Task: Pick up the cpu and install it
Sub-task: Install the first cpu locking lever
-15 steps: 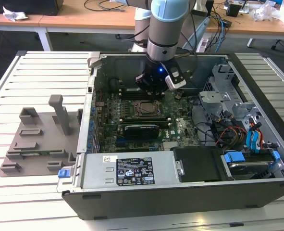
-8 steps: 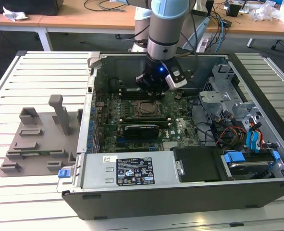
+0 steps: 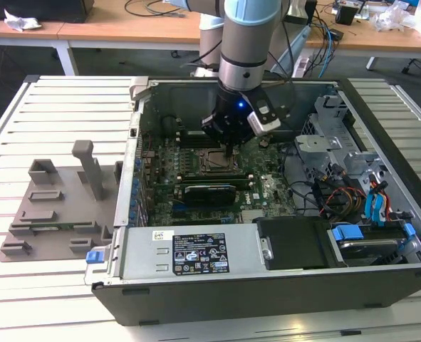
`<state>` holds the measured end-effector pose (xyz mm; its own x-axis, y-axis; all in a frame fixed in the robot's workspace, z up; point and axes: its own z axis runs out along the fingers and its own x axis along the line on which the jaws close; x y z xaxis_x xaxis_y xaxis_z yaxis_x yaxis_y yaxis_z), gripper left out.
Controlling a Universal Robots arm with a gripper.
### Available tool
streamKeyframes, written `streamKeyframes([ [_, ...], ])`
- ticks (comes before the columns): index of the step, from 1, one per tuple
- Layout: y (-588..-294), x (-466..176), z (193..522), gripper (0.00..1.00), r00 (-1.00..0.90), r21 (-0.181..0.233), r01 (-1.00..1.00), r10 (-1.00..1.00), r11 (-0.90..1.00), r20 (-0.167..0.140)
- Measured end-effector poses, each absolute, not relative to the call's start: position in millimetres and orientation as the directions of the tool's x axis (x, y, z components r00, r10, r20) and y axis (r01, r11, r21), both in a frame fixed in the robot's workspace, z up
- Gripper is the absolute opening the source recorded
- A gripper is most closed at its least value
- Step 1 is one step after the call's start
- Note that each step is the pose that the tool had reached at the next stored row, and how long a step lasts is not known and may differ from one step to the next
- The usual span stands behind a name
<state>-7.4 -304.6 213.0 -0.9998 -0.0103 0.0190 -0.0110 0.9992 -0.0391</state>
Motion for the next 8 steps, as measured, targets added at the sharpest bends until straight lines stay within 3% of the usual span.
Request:
streamKeyframes([
  [8, -311.7, -7.6, 228.2, 0.11, -1.0, -0.06, -0.011, -0.01, 0.998, 0.017],
])
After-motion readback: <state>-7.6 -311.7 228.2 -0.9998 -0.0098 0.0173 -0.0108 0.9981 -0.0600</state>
